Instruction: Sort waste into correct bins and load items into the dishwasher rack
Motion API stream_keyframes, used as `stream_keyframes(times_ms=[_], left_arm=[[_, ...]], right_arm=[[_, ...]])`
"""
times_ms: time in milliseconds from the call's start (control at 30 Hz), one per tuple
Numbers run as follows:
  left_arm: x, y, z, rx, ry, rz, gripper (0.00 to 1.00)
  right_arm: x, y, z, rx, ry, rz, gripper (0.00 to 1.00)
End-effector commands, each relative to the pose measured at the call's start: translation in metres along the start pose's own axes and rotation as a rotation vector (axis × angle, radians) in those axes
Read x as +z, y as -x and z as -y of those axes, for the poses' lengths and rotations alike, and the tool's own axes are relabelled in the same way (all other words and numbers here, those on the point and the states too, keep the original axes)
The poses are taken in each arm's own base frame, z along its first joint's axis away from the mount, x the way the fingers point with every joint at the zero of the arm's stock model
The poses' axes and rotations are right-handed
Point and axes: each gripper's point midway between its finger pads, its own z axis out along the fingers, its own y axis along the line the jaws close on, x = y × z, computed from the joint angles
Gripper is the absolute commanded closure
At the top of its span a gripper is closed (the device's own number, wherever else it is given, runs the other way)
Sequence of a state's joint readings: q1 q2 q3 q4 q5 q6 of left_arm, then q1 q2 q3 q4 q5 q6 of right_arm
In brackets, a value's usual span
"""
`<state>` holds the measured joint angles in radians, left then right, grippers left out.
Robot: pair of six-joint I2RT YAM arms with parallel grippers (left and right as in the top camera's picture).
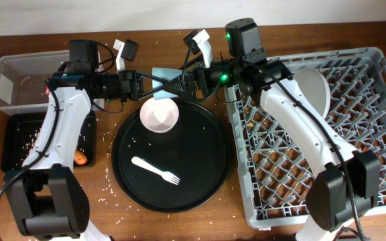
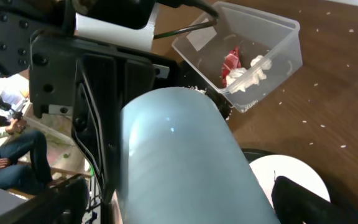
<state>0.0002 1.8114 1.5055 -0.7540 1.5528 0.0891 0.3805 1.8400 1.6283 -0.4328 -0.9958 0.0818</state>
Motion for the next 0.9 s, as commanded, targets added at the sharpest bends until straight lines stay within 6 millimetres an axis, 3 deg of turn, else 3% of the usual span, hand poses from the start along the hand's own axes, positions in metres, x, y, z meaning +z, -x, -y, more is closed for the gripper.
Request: stream_keyframes(times_ms=[0, 100, 167, 333, 433, 600, 800, 867], left_arm=[[-0.004, 0.011, 0.006, 0.001, -0.016, 0.010, 1.00], [-0.004, 0.020, 0.008, -0.021, -0.016, 0.009, 1.00], [-0.004, 0.024, 0.009, -0.035, -0.016, 0.009, 1.00], [-0.001, 0.038, 0.014, -0.042, -0.021, 0.001, 1.00], [0.016, 0.043, 0.024, 0.022, -0.045, -0.034, 1.00], [0.053, 0.038, 0.044, 0.107, -0.104, -0.109, 1.00], [0.054, 0.038, 0.044, 0.074, -0.103, -0.111, 1.00], [0.053, 0.038, 0.044, 0.075, -0.101, -0.109, 1.00]], right_arm=[[0.006, -0.009, 0.001, 0.021, 0.026, -0.019, 0.11], [-0.001, 0.003, -0.017, -0.045, 0.149, 0.020, 0.11], [-0.017, 0.016, -0.025, -0.098, 0.233, 0.063, 0.13], [-0.070, 0.030, 0.003, -0.075, 0.228, 0.137, 0.13], [-0.093, 0.032, 0.010, -0.070, 0.239, 0.159, 0.09], [-0.095, 0.035, 0.010, -0.104, 0.238, 0.170, 0.05], [-0.089, 0.035, 0.004, -0.126, 0.253, 0.165, 0.06], [-0.085, 0.034, 0.001, -0.127, 0.263, 0.158, 0.12]])
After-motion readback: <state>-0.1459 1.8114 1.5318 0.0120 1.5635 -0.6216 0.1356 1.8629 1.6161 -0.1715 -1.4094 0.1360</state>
